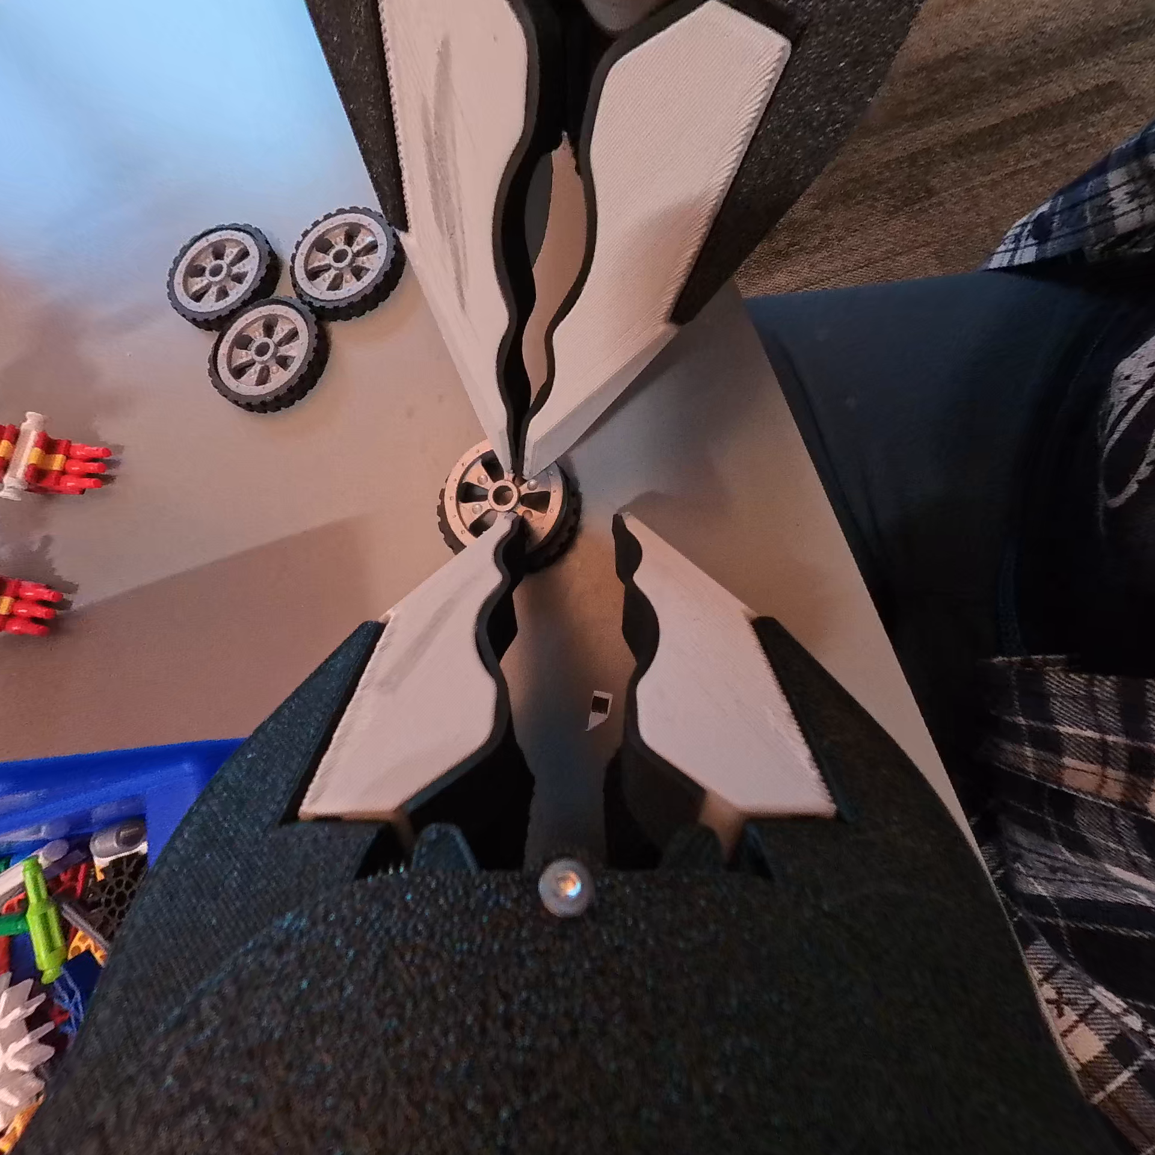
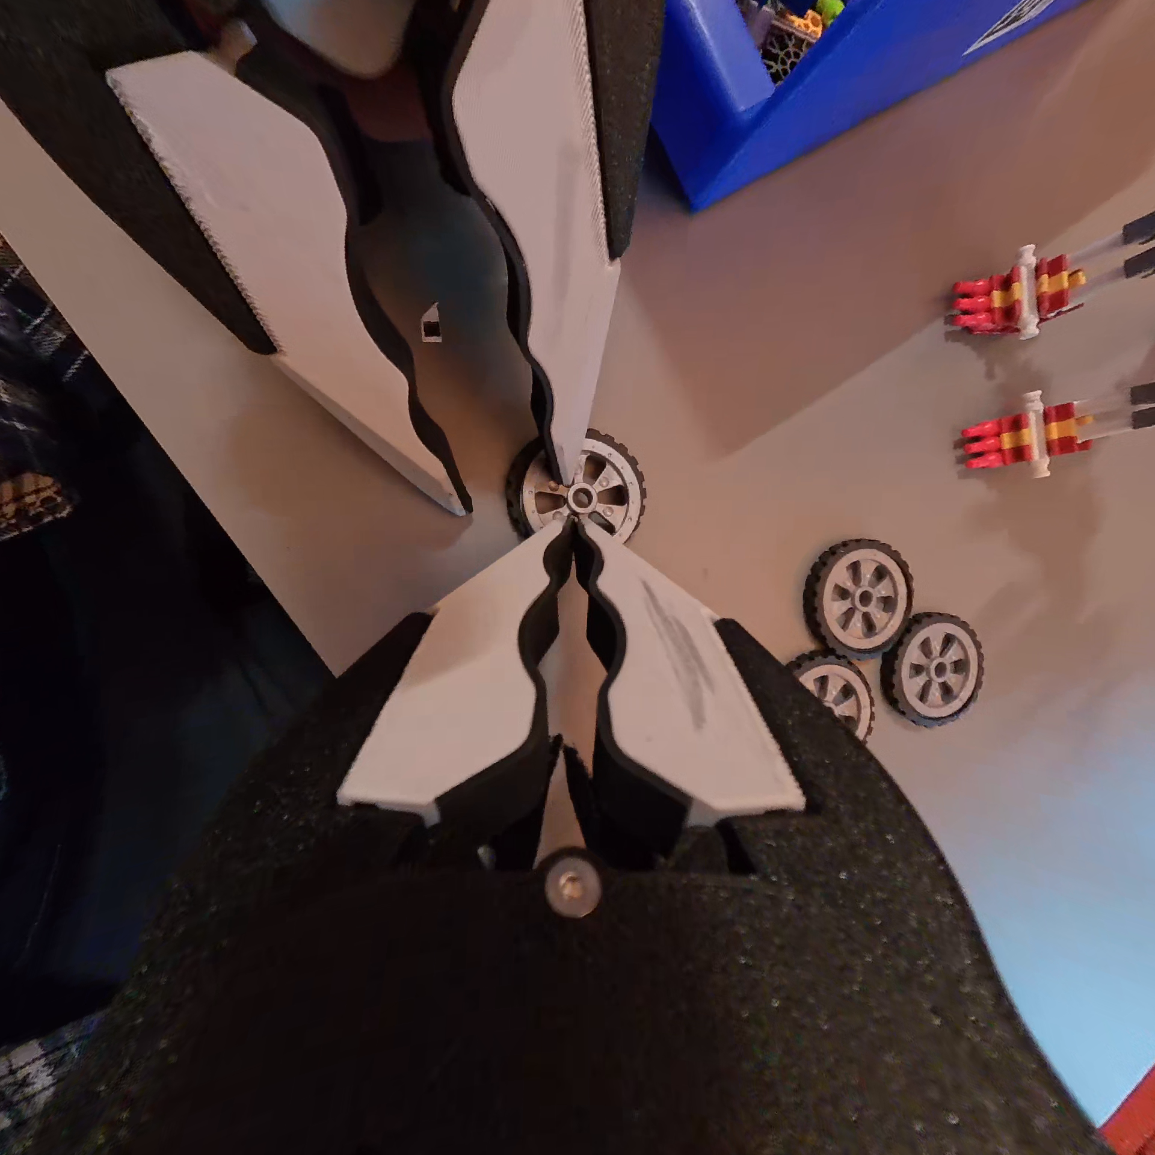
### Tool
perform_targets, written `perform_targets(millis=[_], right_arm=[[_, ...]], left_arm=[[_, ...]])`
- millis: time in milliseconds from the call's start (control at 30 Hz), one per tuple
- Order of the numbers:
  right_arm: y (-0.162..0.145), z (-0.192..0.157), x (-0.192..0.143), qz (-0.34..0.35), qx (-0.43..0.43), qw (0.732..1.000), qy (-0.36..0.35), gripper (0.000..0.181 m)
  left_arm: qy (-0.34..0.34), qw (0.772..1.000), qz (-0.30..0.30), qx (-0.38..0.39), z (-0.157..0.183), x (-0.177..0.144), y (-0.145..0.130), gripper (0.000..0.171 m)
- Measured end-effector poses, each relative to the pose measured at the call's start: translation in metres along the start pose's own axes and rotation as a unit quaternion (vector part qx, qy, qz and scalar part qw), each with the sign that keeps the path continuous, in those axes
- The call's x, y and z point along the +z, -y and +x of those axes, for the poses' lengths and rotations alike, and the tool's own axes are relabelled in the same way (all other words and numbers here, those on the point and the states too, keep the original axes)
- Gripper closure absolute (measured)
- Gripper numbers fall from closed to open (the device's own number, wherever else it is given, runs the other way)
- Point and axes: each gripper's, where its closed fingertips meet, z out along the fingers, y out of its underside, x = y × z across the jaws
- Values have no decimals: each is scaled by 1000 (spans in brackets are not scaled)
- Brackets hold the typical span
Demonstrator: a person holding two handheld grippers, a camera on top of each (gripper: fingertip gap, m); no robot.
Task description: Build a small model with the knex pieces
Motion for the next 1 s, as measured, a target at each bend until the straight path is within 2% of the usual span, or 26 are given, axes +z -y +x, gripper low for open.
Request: perform_targets(millis=[200, 300, 367, 600, 700, 767, 833, 900, 1000], right_arm=[[3, -1, -5, 37, 40, 998, 17, 181], [9, -10, -7, 49, 31, 998, 21, 181], [7, -8, -4, 39, 26, 999, 11, 181], [10, -16, -4, 43, 30, 997, 48, 179], [9, -12, -4, 35, 21, 999, 31, 179], [7, -15, -3, 32, 19, 998, 42, 170], [7, -16, -3, 28, 14, 999, 42, 168], [6, -13, -2, 18, 2, 999, 31, 176], [6, -12, -1, 8, -8, 999, 31, 177]], left_arm=[[-1, 1000, 0, -1, 0, 0, 0, 144], [-4, 1000, 0, -4, 0, 0, 0, 144], [-5, 1000, 0, -5, 0, 0, 0, 144], [-3, 1000, 1, -2, 0, 0, 0, 144], [-3, 1000, 1, -3, 0, 0, 0, 144], [-3, 1000, 1, -3, 0, 0, 0, 145], [-3, 1000, 1, -2, 0, 0, 0, 145], [-3, 1000, 1, -2, 0, 0, 0, 145], [-3, 1000, 1, -2, 0, 0, 0, 145]])
